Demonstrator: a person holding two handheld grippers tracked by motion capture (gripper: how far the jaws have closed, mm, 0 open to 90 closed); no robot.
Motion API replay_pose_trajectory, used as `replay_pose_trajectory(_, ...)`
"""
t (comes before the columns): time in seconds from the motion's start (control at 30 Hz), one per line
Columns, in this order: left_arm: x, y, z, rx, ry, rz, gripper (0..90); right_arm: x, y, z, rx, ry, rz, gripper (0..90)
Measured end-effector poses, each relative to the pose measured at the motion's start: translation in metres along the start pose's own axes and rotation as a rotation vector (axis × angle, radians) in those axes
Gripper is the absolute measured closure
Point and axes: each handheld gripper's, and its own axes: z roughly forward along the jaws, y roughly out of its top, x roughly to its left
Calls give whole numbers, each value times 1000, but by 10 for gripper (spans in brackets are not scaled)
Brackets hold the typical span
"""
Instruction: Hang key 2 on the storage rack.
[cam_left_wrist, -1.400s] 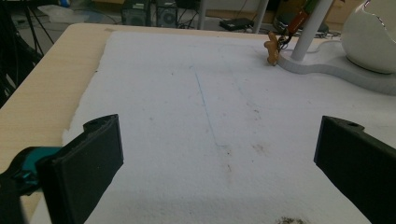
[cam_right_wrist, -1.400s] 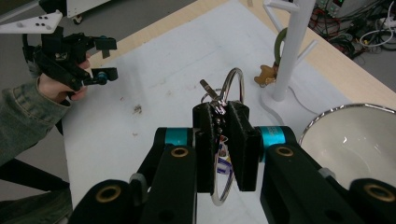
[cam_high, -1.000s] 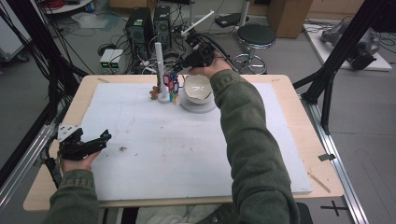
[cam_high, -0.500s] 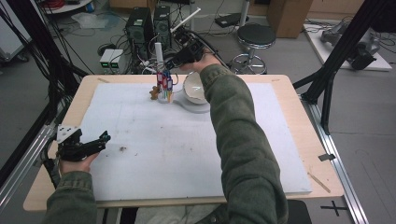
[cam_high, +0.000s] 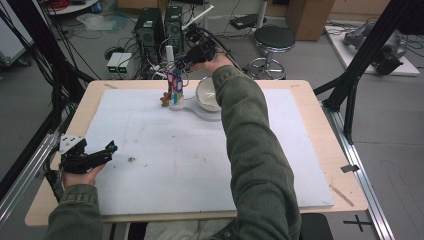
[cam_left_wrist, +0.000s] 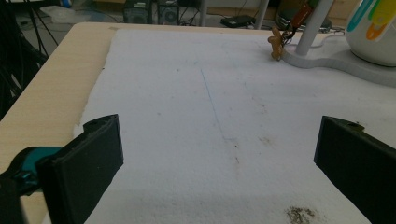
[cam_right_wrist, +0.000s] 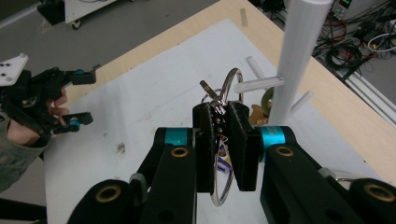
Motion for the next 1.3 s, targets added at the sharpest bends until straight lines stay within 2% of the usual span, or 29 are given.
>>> replay_pose_trajectory(0.1,-1,0,1,0,1,0,17,-7,-1,3,1,-13,19,817)
replay_pose_trajectory(0.3,-1,0,1,7,-2,3,17,-15,0,8,-31,7,48,817)
replay_pose_trajectory(0.47,-1,-1,2,7,-4,4,17,-23,-2,13,-42,-11,80,817)
replay_pose_trajectory(0.83,-1,-1,2,6,-4,0,17,-25,0,29,-24,-31,119,796)
replay_pose_trajectory(0.93,0,-1,2,7,-4,2,17,-25,0,25,-55,-26,134,675)
replay_pose_trajectory(1.0,0,-1,2,7,-3,2,17,-23,1,20,-66,-54,123,591)
replay_pose_trajectory(1.3,-1,0,2,7,-3,3,17,-17,-4,11,-43,-129,106,114)
